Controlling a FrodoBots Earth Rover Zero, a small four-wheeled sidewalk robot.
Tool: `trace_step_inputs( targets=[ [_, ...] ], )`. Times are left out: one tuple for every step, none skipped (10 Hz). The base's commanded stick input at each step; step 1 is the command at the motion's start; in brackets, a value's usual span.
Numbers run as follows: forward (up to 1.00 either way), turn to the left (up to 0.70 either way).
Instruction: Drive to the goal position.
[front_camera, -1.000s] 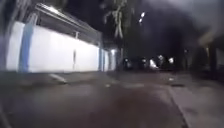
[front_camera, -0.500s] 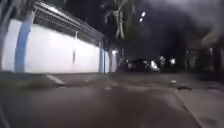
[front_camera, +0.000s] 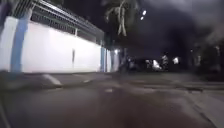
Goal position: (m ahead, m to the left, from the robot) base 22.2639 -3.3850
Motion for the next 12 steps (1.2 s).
trace_step_inputs(
  targets=[
    [0.70,0.00],
    [0.70,0.00],
    [0.70,0.00],
    [0.70,0.00],
    [0.70,0.00],
    [0.70,0.00],
    [0.70,0.00],
    [0.70,0.00],
    [0.70,0.00],
    [0.70,0.00],
    [0.70,0.00],
    [0.70,0.00]
  ],
)
